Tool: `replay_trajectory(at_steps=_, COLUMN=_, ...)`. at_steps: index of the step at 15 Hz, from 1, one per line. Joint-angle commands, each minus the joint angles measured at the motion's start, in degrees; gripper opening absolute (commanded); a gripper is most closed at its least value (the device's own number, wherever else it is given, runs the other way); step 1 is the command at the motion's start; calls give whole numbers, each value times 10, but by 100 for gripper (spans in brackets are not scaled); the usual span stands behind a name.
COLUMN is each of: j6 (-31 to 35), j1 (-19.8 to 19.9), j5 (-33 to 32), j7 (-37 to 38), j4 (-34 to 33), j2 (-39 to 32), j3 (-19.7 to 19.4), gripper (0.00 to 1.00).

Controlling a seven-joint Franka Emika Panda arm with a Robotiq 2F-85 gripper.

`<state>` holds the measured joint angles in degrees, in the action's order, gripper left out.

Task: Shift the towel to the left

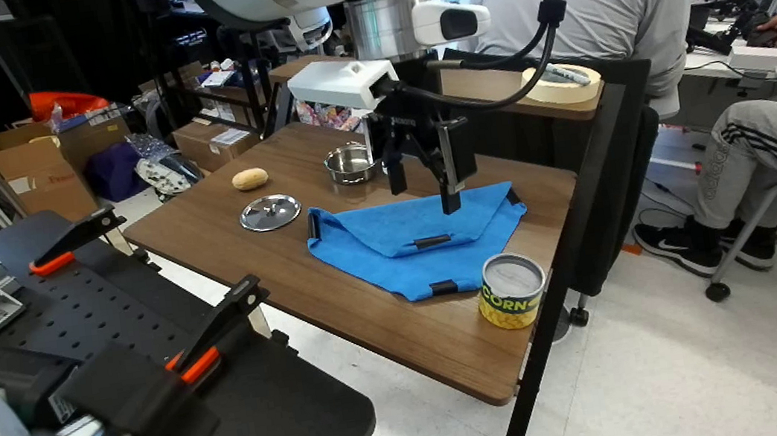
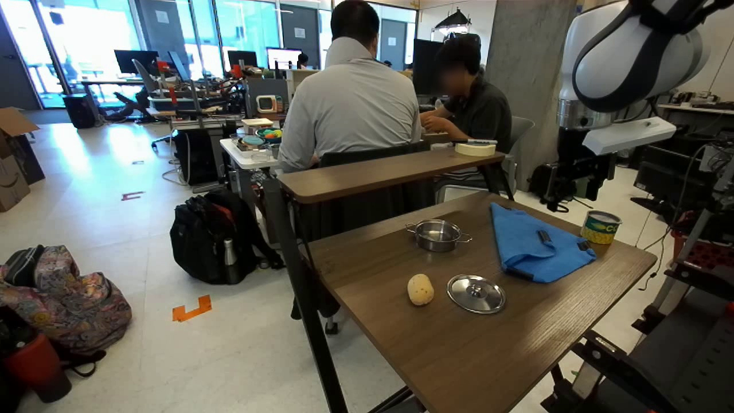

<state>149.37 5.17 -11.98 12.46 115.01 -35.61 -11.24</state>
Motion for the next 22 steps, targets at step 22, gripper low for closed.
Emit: replay_trajectory(at_steps=22, j6=7, j1=-9, j5=83, j7=-22, j4=-225, j2=-229, j3=25, gripper=100)
